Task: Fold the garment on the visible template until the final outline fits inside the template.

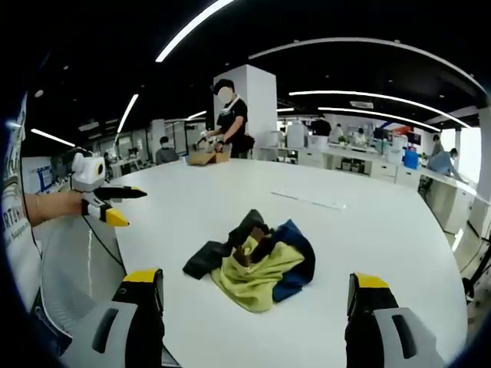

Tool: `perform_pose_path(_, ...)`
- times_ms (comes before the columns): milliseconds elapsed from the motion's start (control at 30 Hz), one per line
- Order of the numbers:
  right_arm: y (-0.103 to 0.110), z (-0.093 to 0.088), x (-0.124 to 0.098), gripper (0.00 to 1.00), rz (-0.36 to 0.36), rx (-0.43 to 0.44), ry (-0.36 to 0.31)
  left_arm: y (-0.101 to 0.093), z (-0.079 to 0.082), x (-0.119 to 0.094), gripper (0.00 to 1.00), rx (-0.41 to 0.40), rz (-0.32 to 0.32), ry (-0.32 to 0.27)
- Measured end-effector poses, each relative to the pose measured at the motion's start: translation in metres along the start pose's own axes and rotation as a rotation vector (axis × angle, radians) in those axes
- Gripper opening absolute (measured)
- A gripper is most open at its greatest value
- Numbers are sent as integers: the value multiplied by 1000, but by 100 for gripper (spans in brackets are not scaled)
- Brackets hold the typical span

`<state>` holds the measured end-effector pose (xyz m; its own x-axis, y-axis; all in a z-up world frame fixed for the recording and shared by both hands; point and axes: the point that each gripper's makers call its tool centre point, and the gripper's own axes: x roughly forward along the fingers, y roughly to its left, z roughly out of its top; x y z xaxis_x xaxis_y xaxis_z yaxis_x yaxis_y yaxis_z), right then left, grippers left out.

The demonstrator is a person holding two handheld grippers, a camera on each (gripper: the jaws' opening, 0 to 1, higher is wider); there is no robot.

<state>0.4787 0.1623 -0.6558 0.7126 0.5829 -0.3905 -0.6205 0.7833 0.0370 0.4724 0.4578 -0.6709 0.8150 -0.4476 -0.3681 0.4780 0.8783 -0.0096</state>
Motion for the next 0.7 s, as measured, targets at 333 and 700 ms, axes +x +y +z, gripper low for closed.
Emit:
perform_pose_path(333,0,-2,0,99,4,2,3,0,0,-1,97,-2,2,-1)
perform_pose_path(700,1,-3,3,99,11,5,4,2,-2,-1,97,-6,7,4)
